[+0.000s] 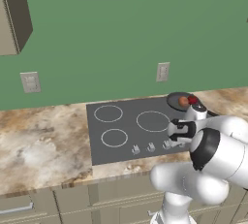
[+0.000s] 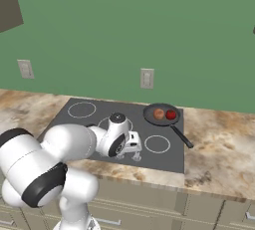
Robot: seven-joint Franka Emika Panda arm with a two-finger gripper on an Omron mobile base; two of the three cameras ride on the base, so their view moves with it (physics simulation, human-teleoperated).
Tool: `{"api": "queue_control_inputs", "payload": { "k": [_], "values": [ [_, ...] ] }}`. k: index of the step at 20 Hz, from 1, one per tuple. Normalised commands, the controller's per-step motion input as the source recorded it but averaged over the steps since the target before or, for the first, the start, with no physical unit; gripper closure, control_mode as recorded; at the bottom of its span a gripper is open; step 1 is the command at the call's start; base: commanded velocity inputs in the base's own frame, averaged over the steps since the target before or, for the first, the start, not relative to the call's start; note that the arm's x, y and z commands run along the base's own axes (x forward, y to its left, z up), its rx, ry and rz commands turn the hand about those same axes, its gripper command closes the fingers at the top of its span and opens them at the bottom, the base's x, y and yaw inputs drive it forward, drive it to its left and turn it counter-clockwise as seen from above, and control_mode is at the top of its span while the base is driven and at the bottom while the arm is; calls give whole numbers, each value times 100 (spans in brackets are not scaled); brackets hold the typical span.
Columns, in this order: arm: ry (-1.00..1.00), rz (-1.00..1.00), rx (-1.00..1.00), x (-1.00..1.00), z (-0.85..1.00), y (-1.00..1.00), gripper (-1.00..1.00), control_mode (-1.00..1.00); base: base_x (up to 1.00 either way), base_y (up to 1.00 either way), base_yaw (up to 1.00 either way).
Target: Place the pan on the rear right burner on the stove. Then place the tomato and the onion in the pan and turn on the rear right burner.
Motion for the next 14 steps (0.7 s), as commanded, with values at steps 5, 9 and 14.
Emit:
{"api": "queue_control_inputs", "payload": {
  "k": [5, 9, 14],
  "values": [
    [0, 28, 0, 2, -8, 0, 100, -100, 0, 0, 0],
    [0, 33, 0, 0, -4, 0, 100, -100, 0, 0, 0],
    [0, 34, 0, 0, -7, 0, 100, -100, 0, 0, 0]
  ]
}}
